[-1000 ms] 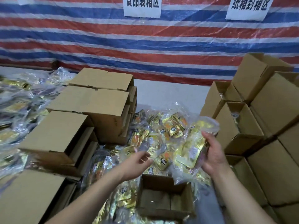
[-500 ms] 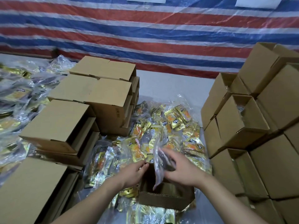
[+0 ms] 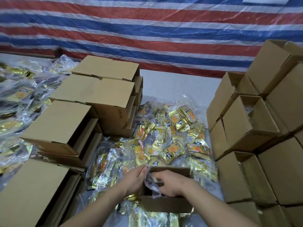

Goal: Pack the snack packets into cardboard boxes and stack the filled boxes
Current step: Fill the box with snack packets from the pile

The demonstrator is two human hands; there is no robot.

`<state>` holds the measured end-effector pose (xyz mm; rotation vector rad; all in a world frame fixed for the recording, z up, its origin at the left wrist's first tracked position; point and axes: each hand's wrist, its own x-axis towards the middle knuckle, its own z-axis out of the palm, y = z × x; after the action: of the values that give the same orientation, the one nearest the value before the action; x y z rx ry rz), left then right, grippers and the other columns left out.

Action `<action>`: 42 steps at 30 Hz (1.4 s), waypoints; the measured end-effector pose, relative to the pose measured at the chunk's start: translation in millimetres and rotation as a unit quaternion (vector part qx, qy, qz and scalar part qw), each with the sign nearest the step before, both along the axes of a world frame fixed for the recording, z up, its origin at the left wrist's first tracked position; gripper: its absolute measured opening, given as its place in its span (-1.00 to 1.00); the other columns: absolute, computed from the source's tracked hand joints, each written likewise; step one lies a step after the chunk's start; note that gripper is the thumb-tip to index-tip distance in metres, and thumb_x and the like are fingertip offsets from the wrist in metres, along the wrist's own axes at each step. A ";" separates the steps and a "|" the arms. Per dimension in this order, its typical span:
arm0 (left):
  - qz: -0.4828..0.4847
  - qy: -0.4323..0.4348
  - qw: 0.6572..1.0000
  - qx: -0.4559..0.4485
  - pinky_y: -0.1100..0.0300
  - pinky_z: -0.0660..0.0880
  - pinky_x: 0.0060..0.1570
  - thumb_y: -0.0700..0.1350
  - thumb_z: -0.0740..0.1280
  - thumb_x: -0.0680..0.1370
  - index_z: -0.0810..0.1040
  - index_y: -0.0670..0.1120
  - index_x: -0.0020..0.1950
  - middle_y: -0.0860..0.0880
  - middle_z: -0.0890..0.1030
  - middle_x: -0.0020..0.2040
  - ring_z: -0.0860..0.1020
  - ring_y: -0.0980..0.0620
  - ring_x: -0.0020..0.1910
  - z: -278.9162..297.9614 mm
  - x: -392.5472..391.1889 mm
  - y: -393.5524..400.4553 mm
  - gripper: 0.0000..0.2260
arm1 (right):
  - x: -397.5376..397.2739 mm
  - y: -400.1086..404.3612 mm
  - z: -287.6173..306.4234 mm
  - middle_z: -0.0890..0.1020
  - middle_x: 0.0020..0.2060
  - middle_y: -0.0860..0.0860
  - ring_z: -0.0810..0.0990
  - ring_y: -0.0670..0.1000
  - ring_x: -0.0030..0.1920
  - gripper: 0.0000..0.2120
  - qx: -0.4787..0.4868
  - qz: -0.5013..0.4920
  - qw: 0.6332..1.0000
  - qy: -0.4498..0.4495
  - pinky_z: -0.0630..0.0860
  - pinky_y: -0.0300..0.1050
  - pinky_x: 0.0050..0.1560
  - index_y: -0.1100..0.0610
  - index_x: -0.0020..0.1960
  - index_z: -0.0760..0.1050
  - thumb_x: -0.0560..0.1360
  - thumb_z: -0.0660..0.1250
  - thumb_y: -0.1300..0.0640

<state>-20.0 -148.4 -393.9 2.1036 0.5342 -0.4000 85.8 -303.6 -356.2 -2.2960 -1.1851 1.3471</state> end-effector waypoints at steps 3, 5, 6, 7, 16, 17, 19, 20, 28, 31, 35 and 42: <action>0.016 -0.009 1.000 -0.002 0.22 0.38 0.03 0.06 0.00 0.72 0.53 0.01 0.14 0.04 0.60 0.05 0.55 0.04 0.10 -1.6 -5.5 1.7 -0.68 | -1.2 5.4 -13.6 0.62 0.19 0.05 0.60 0.12 0.14 -0.64 -0.036 0.006 0.999 -0.018 0.54 0.05 0.21 -0.02 0.36 0.47 0.57 0.33 0.07; 0.006 -0.015 1.000 0.011 0.20 0.43 0.06 0.07 0.00 0.72 0.52 0.05 0.10 0.04 0.61 0.02 0.55 0.08 0.04 -1.7 -4.6 -1.7 -0.69 | -4.2 6.4 -23.1 0.65 0.11 0.11 0.62 0.17 0.06 -0.76 -0.094 0.040 0.993 -0.063 0.56 0.00 0.13 0.09 0.20 0.55 0.55 0.36 0.07; -0.004 -0.017 1.000 0.021 0.19 0.44 0.06 0.07 0.00 0.72 0.50 0.07 0.07 0.05 0.60 -0.01 0.54 0.09 0.01 -1.9 -3.6 -5.8 -0.71 | -7.5 6.9 -26.9 0.65 0.12 0.15 0.63 0.19 0.08 -0.74 -0.127 0.062 0.985 -0.095 0.55 0.00 0.13 0.14 0.19 0.55 0.55 0.37 0.07; -0.010 -0.020 0.999 0.029 0.17 0.45 0.05 0.07 0.00 0.72 0.48 0.09 0.03 0.06 0.58 -0.05 0.54 0.09 -0.02 -2.0 -2.3 -10.2 -0.73 | -11.8 8.0 -31.1 0.63 0.15 0.17 0.62 0.20 0.12 -0.70 -0.155 0.078 0.978 -0.119 0.55 0.01 0.15 0.19 0.22 0.54 0.55 0.37 0.07; -0.003 -0.042 0.998 0.043 0.15 0.47 0.00 0.07 0.01 0.72 0.52 -0.05 0.07 -0.04 0.63 -0.05 0.57 0.00 -0.03 2.5 -4.7 -9.9 -0.66 | 0.0 -13.5 -4.7 0.62 0.11 0.01 0.60 0.07 0.05 -0.69 -0.127 0.022 0.987 -0.101 0.48 -0.15 0.04 0.05 0.23 0.56 0.52 0.41 -0.01; -0.001 -0.044 0.998 0.045 0.14 0.48 -0.01 0.07 0.01 0.72 0.52 -0.05 0.07 -0.04 0.63 -0.06 0.56 0.01 -0.04 2.2 -4.5 -10.5 -0.66 | 3.1 -16.4 -4.1 0.62 0.11 0.01 0.60 0.07 0.05 -0.72 -0.128 0.022 0.986 -0.106 0.48 -0.15 0.03 0.04 0.21 0.58 0.54 0.38 -0.02; 0.004 -0.046 0.998 0.050 0.13 0.48 -0.02 0.08 0.01 0.71 0.51 -0.03 0.04 -0.02 0.61 -0.09 0.56 0.03 -0.07 0.7 -3.9 -12.6 -0.66 | 2.3 -16.0 -8.4 0.64 0.05 0.04 0.60 0.07 -0.02 -0.73 -0.136 0.013 0.988 -0.074 0.48 -0.13 -0.02 0.07 0.15 0.60 0.60 0.29 -0.08; 0.005 -0.048 0.997 0.053 0.11 0.49 0.00 0.08 0.01 0.71 0.51 -0.02 0.03 -0.01 0.61 -0.10 0.55 0.03 -0.08 -0.4 -4.0 -13.5 -0.67 | -1.3 -13.4 -14.5 0.63 0.02 0.06 0.57 0.07 -0.07 -0.69 -0.146 0.005 0.988 -0.044 0.44 -0.13 -0.08 0.10 0.13 0.59 0.62 0.23 -0.10; -0.001 -0.050 0.997 0.065 0.13 0.46 0.04 0.08 0.00 0.71 0.49 0.05 0.08 0.02 0.60 -0.01 0.54 0.04 -0.01 -3.5 -8.8 -15.2 -0.71 | -18.7 5.5 -41.1 0.44 0.43 0.15 0.46 0.13 0.34 -0.45 -0.225 -0.019 0.973 0.054 0.35 -0.06 0.24 0.13 0.46 0.38 0.59 0.04 -0.13; 0.002 -0.053 0.997 0.053 0.14 0.46 0.04 0.08 0.00 0.71 0.49 0.07 0.06 0.04 0.60 -0.04 0.54 0.07 -0.03 -1.8 -8.0 -15.2 -0.71 | -9.3 1.2 -38.9 0.53 0.24 0.15 0.53 0.09 0.15 -0.50 -0.210 -0.022 0.976 0.055 0.38 -0.08 0.15 0.15 0.31 0.49 0.61 0.03 -0.14; -0.001 -0.054 0.997 0.051 0.13 0.48 0.02 0.08 0.00 0.72 0.49 0.05 0.05 0.04 0.60 -0.08 0.55 0.08 -0.06 0.0 -7.1 -14.6 -0.70 | -8.4 0.6 -41.5 0.56 -0.10 0.03 0.49 0.03 -0.13 -0.65 -0.176 -0.037 0.983 0.038 0.37 -0.14 -0.15 0.09 -0.12 0.48 0.59 0.05 -0.11; -0.008 -0.049 0.998 0.043 0.16 0.47 0.08 0.06 0.00 0.72 0.46 0.10 0.10 0.04 0.61 0.00 0.55 0.10 0.00 2.3 -11.5 -14.3 -0.76 | -20.9 5.3 -40.5 0.41 0.46 0.13 0.42 0.10 0.41 -0.45 -0.209 -0.037 0.975 0.067 0.32 -0.02 0.38 0.11 0.44 0.43 0.60 0.06 -0.18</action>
<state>-31.5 -162.7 -391.6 2.1993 0.4855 -0.2866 64.9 -298.2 -396.7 -2.4377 -0.8240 1.8338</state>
